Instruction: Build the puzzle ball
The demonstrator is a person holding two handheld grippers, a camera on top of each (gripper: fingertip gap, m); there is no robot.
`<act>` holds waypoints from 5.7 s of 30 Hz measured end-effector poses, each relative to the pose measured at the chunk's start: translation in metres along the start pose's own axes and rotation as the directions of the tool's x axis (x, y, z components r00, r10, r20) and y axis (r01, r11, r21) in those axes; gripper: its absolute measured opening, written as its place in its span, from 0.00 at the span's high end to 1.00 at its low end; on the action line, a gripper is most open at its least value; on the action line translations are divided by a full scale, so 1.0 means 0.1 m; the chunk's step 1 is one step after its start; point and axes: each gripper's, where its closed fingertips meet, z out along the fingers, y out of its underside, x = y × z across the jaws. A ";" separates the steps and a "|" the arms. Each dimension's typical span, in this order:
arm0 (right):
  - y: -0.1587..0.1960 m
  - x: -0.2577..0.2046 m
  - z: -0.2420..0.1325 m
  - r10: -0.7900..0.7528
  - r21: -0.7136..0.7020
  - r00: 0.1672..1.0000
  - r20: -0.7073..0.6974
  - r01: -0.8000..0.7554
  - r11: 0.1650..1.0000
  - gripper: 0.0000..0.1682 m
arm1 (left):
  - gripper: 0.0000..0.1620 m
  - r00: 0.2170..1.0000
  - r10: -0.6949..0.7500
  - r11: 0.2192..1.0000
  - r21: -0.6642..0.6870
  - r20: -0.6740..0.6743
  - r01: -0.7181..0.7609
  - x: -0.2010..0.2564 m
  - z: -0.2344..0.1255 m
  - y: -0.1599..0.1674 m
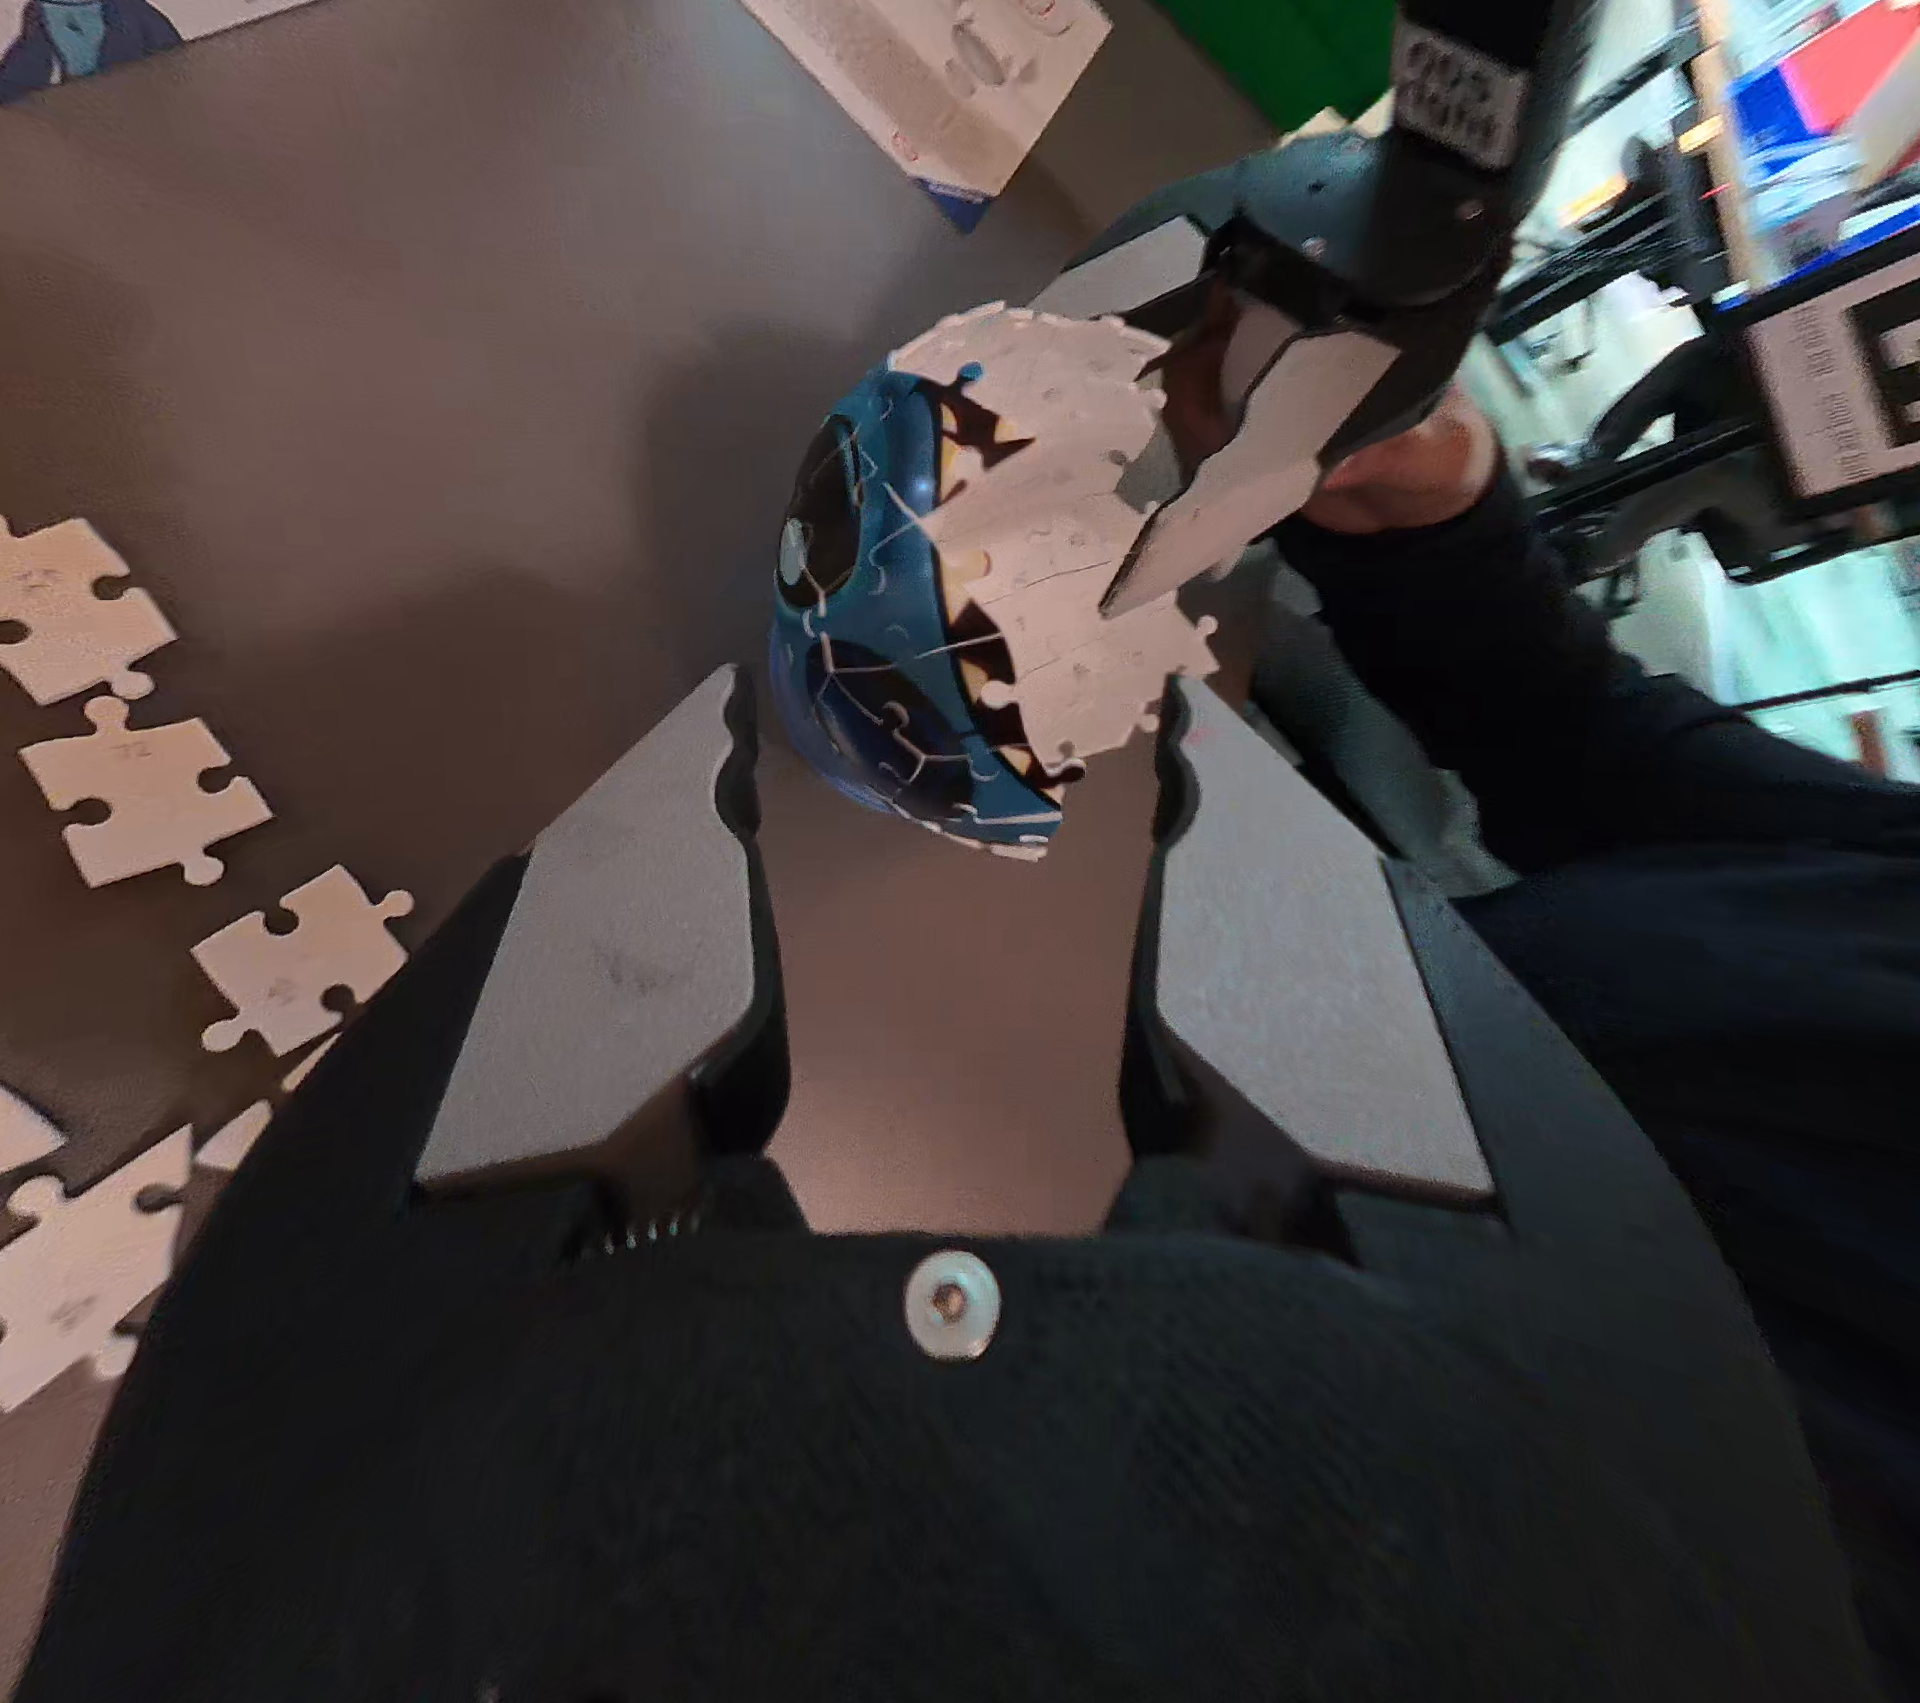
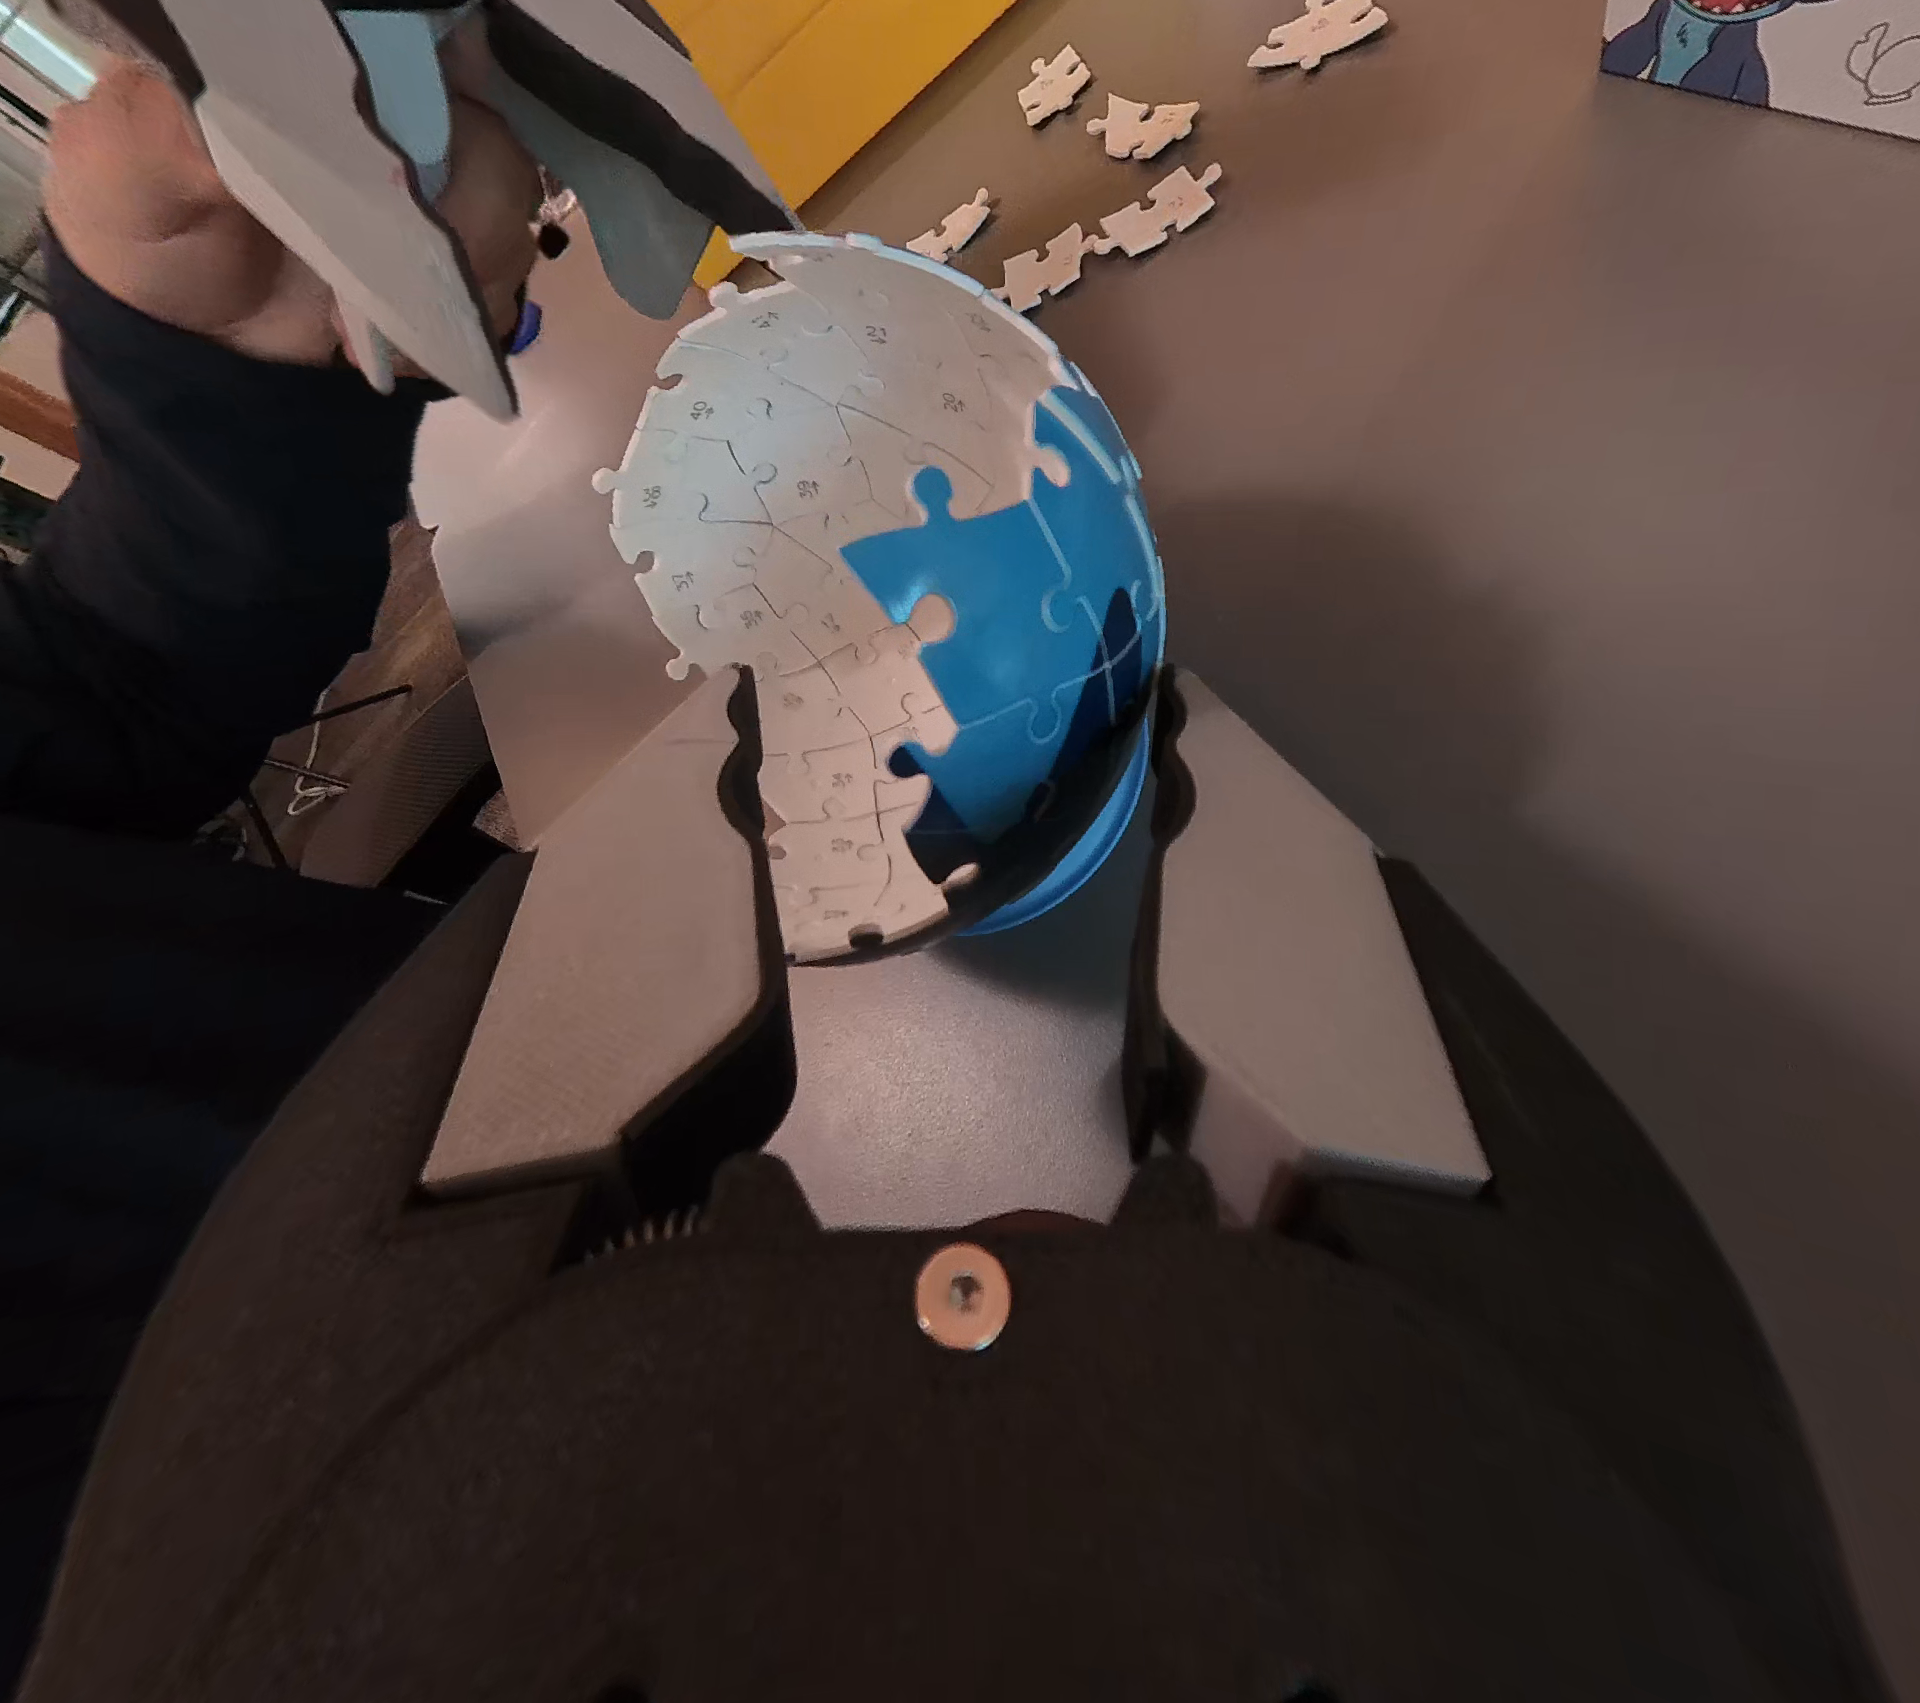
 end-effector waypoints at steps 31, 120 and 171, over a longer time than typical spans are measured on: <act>-0.26 -0.19 0.03 -0.208 0.072 0.975 -0.073 0.214 0.974 0.58 | 0.56 0.991 0.050 0.997 0.059 -0.126 -0.043 0.42 0.03 -0.12; 0.12 -0.32 -0.10 0.082 -0.061 0.995 -0.049 -0.085 0.994 0.48 | 0.57 0.919 -0.177 0.984 -0.049 -0.351 0.171 0.01 0.02 0.15; -0.18 -0.41 0.05 -0.365 -0.031 0.901 -0.234 0.368 0.929 0.50 | 0.56 0.891 -0.093 0.985 0.091 -0.445 0.148 0.23 -0.13 0.02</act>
